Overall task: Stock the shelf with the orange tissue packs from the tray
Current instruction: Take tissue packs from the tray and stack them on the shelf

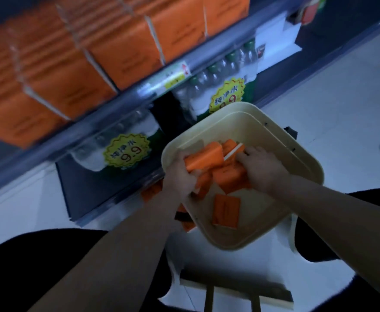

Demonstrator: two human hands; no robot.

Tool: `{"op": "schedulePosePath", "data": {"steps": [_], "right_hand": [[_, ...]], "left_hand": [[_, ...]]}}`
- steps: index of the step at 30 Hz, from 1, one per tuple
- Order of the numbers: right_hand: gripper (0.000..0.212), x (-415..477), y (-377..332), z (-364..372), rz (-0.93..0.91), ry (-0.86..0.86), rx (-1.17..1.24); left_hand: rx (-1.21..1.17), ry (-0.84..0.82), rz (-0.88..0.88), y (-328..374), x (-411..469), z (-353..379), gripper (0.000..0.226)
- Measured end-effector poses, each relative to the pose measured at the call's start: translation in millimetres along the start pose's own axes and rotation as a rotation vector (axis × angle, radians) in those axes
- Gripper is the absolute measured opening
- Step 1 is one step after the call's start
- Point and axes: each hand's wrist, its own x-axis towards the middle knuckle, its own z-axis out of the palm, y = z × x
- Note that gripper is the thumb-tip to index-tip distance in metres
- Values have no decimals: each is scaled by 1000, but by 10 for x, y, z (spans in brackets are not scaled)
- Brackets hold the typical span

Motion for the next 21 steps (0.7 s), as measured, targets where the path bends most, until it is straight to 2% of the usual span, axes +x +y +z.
{"op": "schedulePosePath", "data": {"steps": [5,11,16,21], "right_hand": [[48,-227,-415,-542,-62,216,-55],[50,-454,-989,-1142,-165,383,-20],[45,-523,-1601,-1594,-321,552,46],[44,-448,-2238,-2014,-407,710,-72]], "left_hand": [[-8,141,99,134,-294,-815,43],[-72,361,150,140,-758,-1692,44],[-91,548,119,-110,-1109,-2525,48],[-182,800,5,-489,-1301,-3278,46]]}}
